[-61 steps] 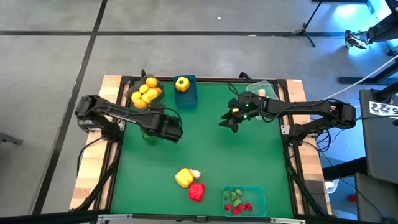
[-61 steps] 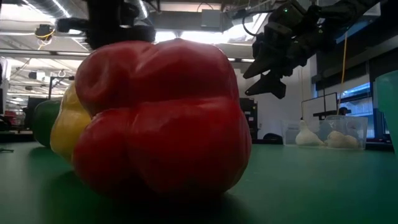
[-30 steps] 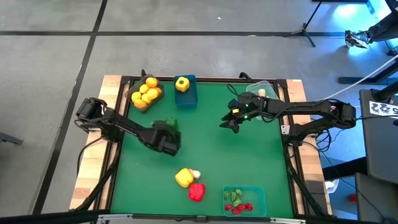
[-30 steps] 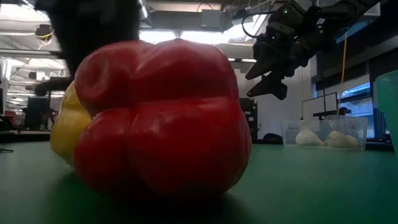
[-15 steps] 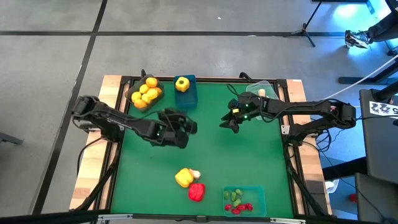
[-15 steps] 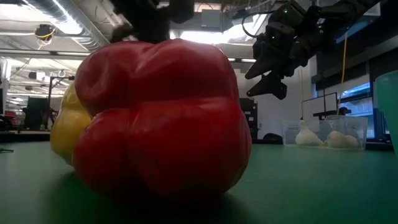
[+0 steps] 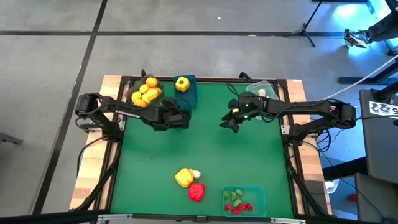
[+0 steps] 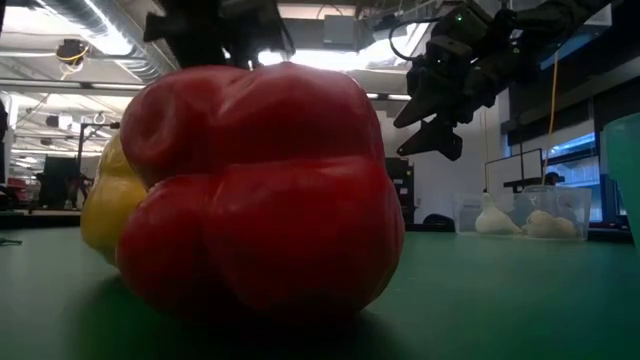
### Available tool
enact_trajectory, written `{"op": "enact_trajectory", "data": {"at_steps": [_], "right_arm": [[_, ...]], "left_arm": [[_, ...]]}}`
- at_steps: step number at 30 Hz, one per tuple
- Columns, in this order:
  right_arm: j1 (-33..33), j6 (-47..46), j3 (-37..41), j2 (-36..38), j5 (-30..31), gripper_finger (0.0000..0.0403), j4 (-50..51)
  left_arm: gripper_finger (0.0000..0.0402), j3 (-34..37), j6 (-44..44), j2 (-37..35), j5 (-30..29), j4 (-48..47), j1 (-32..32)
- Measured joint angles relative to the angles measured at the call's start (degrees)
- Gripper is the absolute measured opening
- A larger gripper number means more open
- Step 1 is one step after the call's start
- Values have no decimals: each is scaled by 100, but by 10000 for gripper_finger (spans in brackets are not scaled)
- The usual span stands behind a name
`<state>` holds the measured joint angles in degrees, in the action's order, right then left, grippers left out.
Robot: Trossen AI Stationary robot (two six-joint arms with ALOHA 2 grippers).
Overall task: Sort produce into baskets
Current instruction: Put the green bell pepper into the blue bin
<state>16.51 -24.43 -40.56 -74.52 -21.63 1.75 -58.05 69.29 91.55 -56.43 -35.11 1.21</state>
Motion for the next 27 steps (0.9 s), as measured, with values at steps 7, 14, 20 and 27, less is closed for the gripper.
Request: {"op": "enact_trajectory", "data": {"at_steps": [7, 14, 20, 27], "right_arm": [[0, 22, 0, 0, 0, 243, -15], [0, 85, -2, 0, 4, 243, -30], [0, 214, -2, 0, 10, 243, -28], [0, 241, -2, 0, -11, 243, 48]], "left_arm": [[0, 432, 205, 251, 1030, 1330, 27], [0, 434, -244, 321, 3119, 3540, -90], [0, 397, -1099, 62, 3310, 4788, -377], [2, 369, -2409, -1087, 1835, 2709, -620]]}}
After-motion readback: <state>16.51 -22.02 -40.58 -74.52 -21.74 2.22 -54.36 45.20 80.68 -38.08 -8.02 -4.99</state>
